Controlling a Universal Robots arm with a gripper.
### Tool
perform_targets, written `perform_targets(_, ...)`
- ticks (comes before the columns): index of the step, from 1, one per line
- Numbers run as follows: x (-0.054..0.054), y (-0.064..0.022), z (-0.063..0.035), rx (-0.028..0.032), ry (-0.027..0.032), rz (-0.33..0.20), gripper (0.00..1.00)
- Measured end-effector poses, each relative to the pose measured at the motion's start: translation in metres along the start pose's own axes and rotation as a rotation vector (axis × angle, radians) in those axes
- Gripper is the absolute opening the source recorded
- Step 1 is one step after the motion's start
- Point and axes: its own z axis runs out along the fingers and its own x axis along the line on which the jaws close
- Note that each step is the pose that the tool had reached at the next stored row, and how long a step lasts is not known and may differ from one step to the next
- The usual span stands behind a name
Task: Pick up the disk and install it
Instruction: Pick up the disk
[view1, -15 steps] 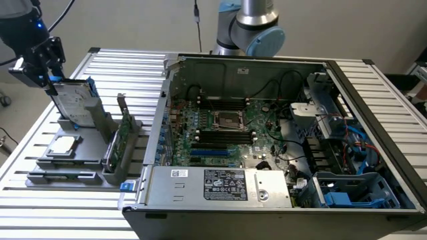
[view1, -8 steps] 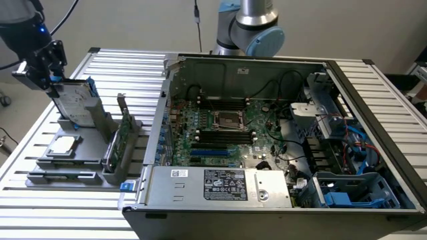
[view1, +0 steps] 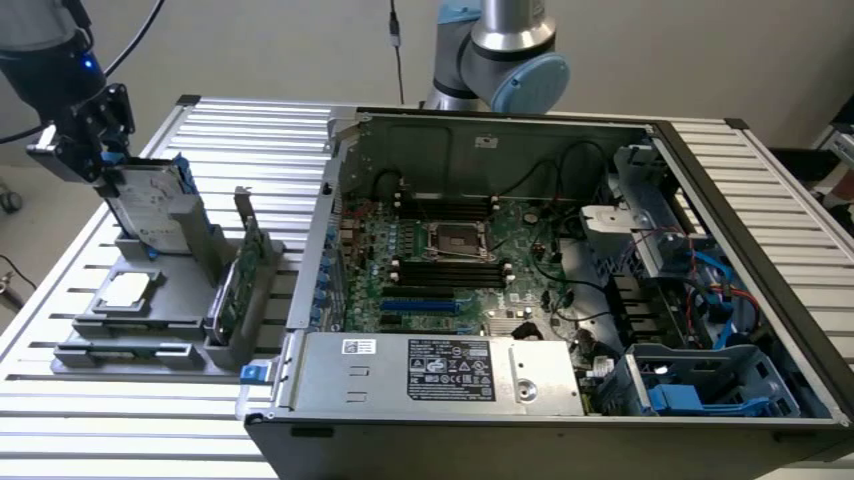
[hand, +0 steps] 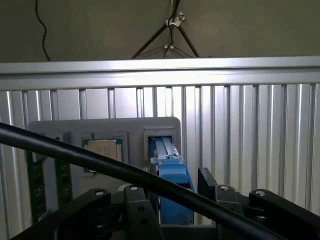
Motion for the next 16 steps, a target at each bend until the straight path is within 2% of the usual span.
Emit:
perform_targets(2, -0.0001, 0.0, 0.0004, -0.0028, 0.0008, 0.0, 0.51)
perform_targets(6, -0.0003, 0.0, 0.0007, -0.0029, 0.0008, -0.001, 0.51)
perform_targets(12, -0.0003, -0.0001, 0.0016, 0.0008, 0.0007, -0.006, 0.51)
perform_targets(16, -0.0003, 0.0, 0.0022, 0.0013, 0.001, -0.006, 0.51)
